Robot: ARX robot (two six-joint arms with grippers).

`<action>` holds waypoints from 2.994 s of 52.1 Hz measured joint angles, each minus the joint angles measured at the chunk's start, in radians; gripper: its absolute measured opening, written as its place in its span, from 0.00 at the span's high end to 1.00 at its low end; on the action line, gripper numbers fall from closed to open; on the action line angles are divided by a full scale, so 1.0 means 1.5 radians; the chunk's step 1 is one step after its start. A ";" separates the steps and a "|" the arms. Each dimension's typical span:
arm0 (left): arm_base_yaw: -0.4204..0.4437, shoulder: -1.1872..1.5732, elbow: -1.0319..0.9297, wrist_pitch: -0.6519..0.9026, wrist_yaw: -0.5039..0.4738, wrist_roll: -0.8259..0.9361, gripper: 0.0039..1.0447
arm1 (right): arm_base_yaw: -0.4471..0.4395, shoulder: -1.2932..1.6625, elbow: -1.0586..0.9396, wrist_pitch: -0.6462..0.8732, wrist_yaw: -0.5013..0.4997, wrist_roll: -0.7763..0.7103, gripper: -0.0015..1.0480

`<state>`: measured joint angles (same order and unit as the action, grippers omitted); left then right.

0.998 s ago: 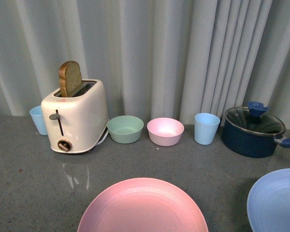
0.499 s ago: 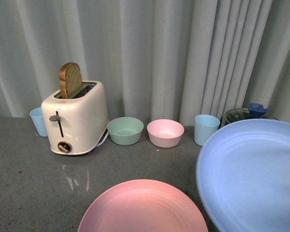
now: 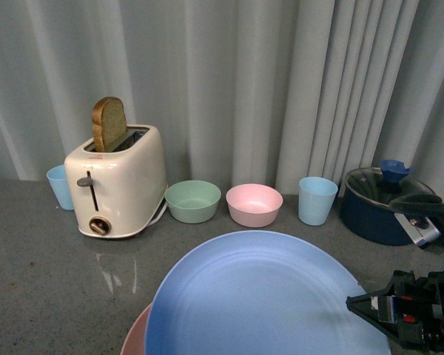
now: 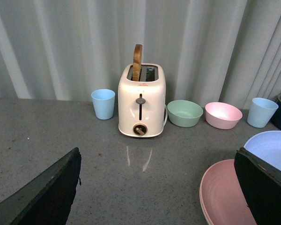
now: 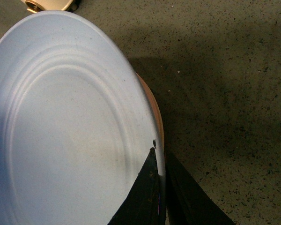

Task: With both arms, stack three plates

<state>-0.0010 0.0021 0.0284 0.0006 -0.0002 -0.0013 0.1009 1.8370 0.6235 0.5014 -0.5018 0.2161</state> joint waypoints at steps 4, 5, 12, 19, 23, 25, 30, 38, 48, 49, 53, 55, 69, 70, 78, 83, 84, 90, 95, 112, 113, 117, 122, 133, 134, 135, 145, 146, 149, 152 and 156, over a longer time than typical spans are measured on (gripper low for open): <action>0.000 0.000 0.000 0.000 0.000 0.000 0.06 | 0.001 0.016 0.015 -0.011 0.003 -0.002 0.97; 0.000 0.000 0.000 0.000 0.000 0.000 0.06 | 0.001 0.021 0.019 -0.011 0.004 -0.003 0.97; 0.000 0.000 0.000 0.000 0.000 0.000 0.06 | 0.005 0.038 0.031 -0.011 -0.008 -0.008 0.97; 0.000 0.000 0.000 0.000 0.000 0.000 0.06 | 0.013 0.048 0.049 -0.017 -0.008 -0.015 0.97; 0.000 0.000 0.000 0.000 0.000 0.000 0.06 | 0.020 0.059 0.060 -0.021 -0.004 -0.019 0.97; 0.000 0.000 0.000 0.000 0.000 0.000 0.06 | 0.024 0.065 0.065 -0.023 -0.001 -0.020 0.97; 0.000 0.000 0.000 0.000 0.000 0.000 0.06 | 0.034 0.080 0.074 -0.025 0.001 -0.021 0.97; 0.000 0.000 0.000 0.000 0.000 0.000 0.06 | 0.048 0.094 0.083 -0.025 0.005 -0.020 0.97; 0.000 0.000 0.000 0.000 0.000 0.000 0.06 | 0.057 0.102 0.094 -0.035 0.007 -0.020 0.97; 0.000 0.000 0.000 0.000 0.000 0.000 0.06 | 0.057 0.102 0.095 -0.036 0.007 -0.020 0.97; 0.000 0.000 0.000 0.000 0.000 0.000 0.06 | 0.057 0.103 0.099 -0.041 0.016 -0.023 0.88; 0.000 0.000 0.000 0.000 0.000 0.000 0.06 | 0.056 0.103 0.100 -0.040 0.017 -0.021 0.83; 0.000 0.000 0.000 0.000 0.000 0.000 0.06 | 0.027 0.047 0.067 -0.040 -0.016 -0.020 0.41; 0.000 0.000 0.000 0.000 0.000 0.000 0.06 | 0.023 0.033 0.060 -0.040 -0.019 -0.020 0.38; 0.000 0.000 0.000 0.000 0.000 0.000 0.06 | -0.020 -0.087 0.011 -0.049 -0.027 -0.017 0.14; 0.000 0.000 0.000 0.000 0.000 0.000 0.06 | -0.057 -0.176 -0.041 -0.030 0.031 -0.007 0.06; 0.000 0.000 0.000 0.000 0.000 0.000 0.06 | -0.062 -0.195 -0.054 -0.024 0.057 -0.007 0.07; 0.000 0.000 0.000 0.000 0.000 0.000 0.06 | -0.078 -0.237 -0.078 -0.017 0.104 -0.007 0.07; 0.000 0.000 0.000 0.000 0.001 0.000 0.06 | -0.068 -0.183 -0.183 0.322 0.302 -0.091 0.26; 0.000 0.000 0.000 0.000 0.000 0.000 0.06 | -0.068 -0.369 -0.310 0.396 0.334 -0.140 0.82; 0.000 0.000 0.000 0.000 0.000 0.000 0.06 | -0.068 -0.379 -0.315 0.391 0.334 -0.141 0.85; 0.000 0.000 0.000 0.000 0.000 0.000 0.06 | -0.068 -0.433 -0.336 0.367 0.334 -0.144 0.97; 0.000 0.000 0.000 0.000 0.000 0.000 0.06 | -0.068 -0.496 -0.359 0.324 0.334 -0.143 0.97; 0.000 0.000 0.000 0.000 0.000 0.000 0.06 | -0.068 -0.607 -0.387 0.244 0.334 -0.143 0.97; 0.000 0.000 0.000 0.000 0.000 0.000 0.06 | -0.068 -0.617 -0.389 0.235 0.334 -0.143 0.97; 0.000 0.000 0.000 0.000 0.000 0.000 0.06 | -0.068 -0.628 -0.391 0.227 0.334 -0.143 0.97; 0.000 0.000 0.000 0.000 0.000 0.000 0.06 | -0.068 -0.728 -0.406 0.142 0.334 -0.143 0.97; 0.000 0.000 0.000 0.000 0.000 0.000 0.06 | -0.068 -0.744 -0.408 0.129 0.334 -0.143 0.97; 0.000 0.000 0.000 0.000 0.000 0.000 0.06 | -0.068 -0.773 -0.409 0.102 0.334 -0.143 0.97; 0.000 0.000 0.000 0.000 0.000 0.000 0.06 | -0.068 -0.801 -0.410 0.079 0.334 -0.143 0.97; 0.000 0.000 0.000 0.000 0.000 0.000 0.06 | -0.068 -0.831 -0.411 0.051 0.334 -0.143 0.97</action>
<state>-0.0010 0.0021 0.0284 0.0006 -0.0002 -0.0013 -0.0010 0.5900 0.0063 0.5774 -0.0006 0.0010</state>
